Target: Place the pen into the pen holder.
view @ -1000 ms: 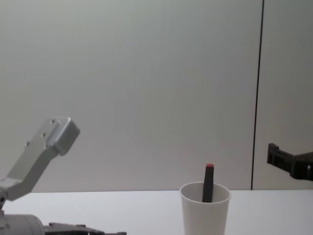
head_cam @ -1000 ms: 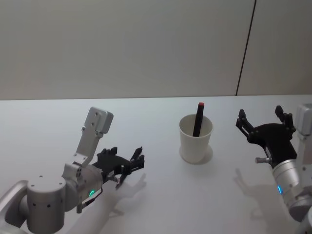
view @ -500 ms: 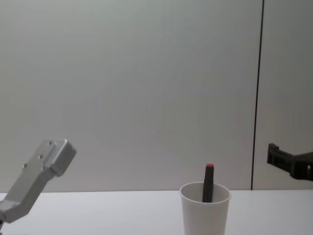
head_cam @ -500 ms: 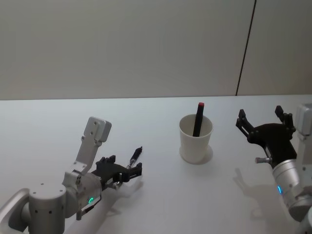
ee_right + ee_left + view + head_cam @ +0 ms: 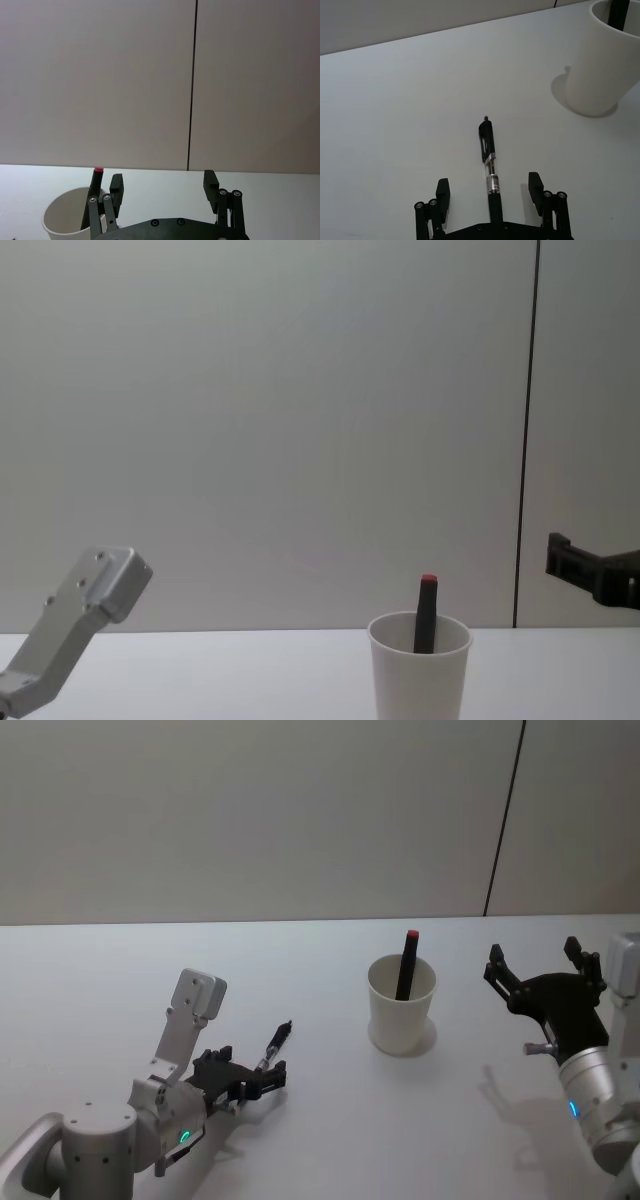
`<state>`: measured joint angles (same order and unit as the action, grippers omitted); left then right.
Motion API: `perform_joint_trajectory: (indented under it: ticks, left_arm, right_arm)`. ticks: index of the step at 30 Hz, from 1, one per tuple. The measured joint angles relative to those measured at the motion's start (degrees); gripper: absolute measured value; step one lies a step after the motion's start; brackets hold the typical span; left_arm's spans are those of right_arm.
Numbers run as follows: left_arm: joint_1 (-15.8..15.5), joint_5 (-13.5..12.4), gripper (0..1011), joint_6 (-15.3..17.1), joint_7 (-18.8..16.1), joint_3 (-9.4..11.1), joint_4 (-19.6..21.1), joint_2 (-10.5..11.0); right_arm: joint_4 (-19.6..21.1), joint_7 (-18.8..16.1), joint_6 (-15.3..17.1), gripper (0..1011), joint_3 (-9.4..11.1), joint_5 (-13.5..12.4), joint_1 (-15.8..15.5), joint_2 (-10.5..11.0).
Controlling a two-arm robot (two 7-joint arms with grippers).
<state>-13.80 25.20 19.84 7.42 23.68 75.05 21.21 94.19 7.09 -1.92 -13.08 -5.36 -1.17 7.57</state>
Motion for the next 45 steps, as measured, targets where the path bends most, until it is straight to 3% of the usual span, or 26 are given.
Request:
perform_joint_trajectory:
  ticks: [8,12,24,45]
  left_arm:
    - [-0.32,-0.91,1000,0.10,-0.03,0.02,-0.83,-0.25]
    - [-0.52,-1.44,941,0.47,-0.03,0.04,-1.25,-0.41]
    - [-1.29,-3.14,579,1.53,0.01,0.20,-2.47,-1.03]
    - [-1.21,-5.55,437,1.62,-0.66,0.71,-2.31,-1.56]
  right_arm:
    - [0.00,0.00,0.00,1001,0.00,0.00,0.00,0.00]
    - [0.00,0.00,0.00,1001,0.00,0.00,0.00,0.00]
    - [0.00,0.00,0.00,1002,0.00,0.00,0.00,0.00]
    - [0.00,0.00,0.00,1001,0.00,0.00,0.00,0.00]
